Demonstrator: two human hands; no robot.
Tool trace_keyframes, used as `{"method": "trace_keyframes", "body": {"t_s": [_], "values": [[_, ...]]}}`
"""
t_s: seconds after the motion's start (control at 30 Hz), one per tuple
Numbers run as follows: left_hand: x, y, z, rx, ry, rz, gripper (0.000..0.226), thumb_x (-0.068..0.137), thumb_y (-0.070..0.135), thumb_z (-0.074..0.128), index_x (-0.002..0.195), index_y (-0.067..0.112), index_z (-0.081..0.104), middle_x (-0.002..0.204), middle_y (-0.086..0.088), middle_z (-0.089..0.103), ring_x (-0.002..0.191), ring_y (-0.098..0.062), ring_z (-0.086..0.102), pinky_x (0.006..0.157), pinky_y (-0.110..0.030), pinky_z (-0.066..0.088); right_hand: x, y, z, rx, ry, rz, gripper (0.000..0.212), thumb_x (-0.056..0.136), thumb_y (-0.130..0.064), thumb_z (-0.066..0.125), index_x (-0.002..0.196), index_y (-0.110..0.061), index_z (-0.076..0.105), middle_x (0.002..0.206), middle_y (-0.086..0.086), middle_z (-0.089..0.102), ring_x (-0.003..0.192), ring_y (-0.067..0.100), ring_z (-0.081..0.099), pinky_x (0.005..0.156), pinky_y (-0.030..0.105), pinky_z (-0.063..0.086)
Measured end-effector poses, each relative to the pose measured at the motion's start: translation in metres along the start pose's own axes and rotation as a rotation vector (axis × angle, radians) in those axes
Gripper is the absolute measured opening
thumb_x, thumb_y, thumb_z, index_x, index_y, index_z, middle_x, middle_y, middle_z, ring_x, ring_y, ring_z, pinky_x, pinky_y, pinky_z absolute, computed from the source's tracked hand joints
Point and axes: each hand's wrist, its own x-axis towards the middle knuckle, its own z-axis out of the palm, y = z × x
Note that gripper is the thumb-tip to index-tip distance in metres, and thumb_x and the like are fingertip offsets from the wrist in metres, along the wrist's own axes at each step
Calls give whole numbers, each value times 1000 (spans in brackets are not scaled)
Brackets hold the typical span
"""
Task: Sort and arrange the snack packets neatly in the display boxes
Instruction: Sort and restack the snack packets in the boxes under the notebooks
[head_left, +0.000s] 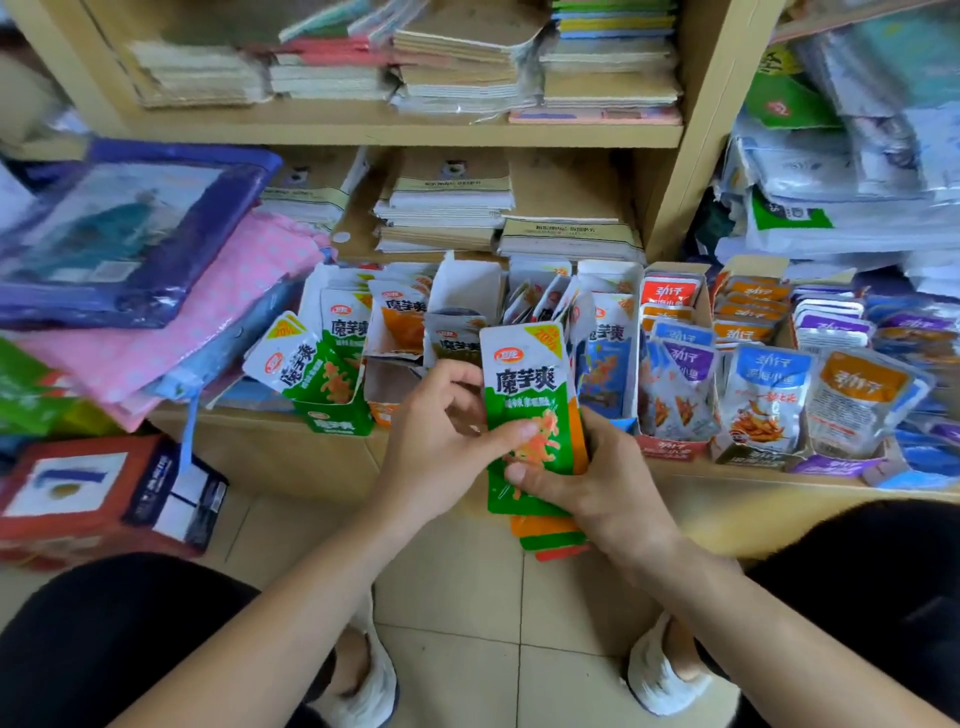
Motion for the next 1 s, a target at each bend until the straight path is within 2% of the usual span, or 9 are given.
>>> {"method": "trace_keyframes", "body": {"t_s": [0.1, 0.2, 0.3, 0.37, 0.47, 0.57, 0.67, 0.9, 1.0], "values": [[2, -7, -20, -115, -12, -98, 48, 64, 32, 93, 102, 25, 63, 83, 3, 74, 75, -10, 68, 69, -36, 54, 5, -4, 18, 16, -53, -35, 38, 72, -14, 84, 105, -14, 65, 91, 1, 78, 80, 13, 75, 64, 23, 56], [2, -11, -40, -266, 14, -156, 30, 78, 8, 84, 99, 16, 65, 88, -1, 77, 76, -14, 71, 55, -26, 51, 11, -4, 36, 83, -65, -35, 40, 78, -27, 77, 113, -12, 65, 99, 5, 77, 89, 20, 75, 69, 27, 58], [5, -13, -63, -425, 141, -181, 26, 82, -2, 76, 101, 10, 63, 88, -5, 77, 75, -16, 73, 53, -24, 52, 20, -3, 52, 158, -67, -5, 37, 86, -32, 70, 117, -12, 65, 104, 9, 76, 91, 21, 73, 71, 33, 59], [10, -18, -84, -459, 315, -119, 28, 83, -5, 74, 101, 9, 59, 86, -2, 76, 76, -13, 72, 59, -24, 53, 26, -3, 61, 190, -45, 21, 37, 85, -31, 67, 118, -13, 65, 105, 11, 75, 90, 22, 71, 75, 40, 59], [20, -34, -116, -241, 592, 50, 35, 84, 1, 77, 98, 17, 50, 89, 5, 75, 82, -10, 70, 72, -31, 55, 36, -2, 71, 230, -22, 55, 35, 85, -29, 68, 116, -13, 66, 108, 14, 74, 94, 28, 70, 84, 47, 60], [32, -54, -131, 6, 684, 146, 41, 83, 10, 79, 101, 17, 43, 90, 6, 66, 81, -9, 66, 74, -40, 55, 43, -3, 78, 254, -23, 89, 28, 91, -24, 66, 117, -13, 66, 110, 14, 74, 101, 34, 70, 86, 49, 60], [45, -75, -121, 234, 663, 134, 40, 83, 21, 79, 97, 24, 42, 82, 17, 59, 74, -17, 67, 70, -41, 53, 46, -4, 81, 261, -28, 113, 25, 94, -22, 64, 117, -12, 65, 112, 15, 73, 105, 38, 69, 88, 51, 59], [61, -109, -112, 596, 558, 173, 29, 80, 23, 83, 81, 20, 55, 72, 0, 65, 65, -31, 66, 58, -43, 52, 47, -7, 82, 301, -18, 119, 24, 98, -16, 59, 121, -11, 61, 114, 14, 73, 97, 29, 70, 82, 40, 61], [66, -115, -110, 761, 493, 58, 24, 84, 35, 76, 82, 27, 53, 76, -1, 69, 73, -36, 68, 61, -44, 54, 46, -10, 78, 322, 11, 109, 26, 98, -16, 59, 124, -14, 61, 116, 14, 72, 100, 30, 71, 82, 41, 61]]}}
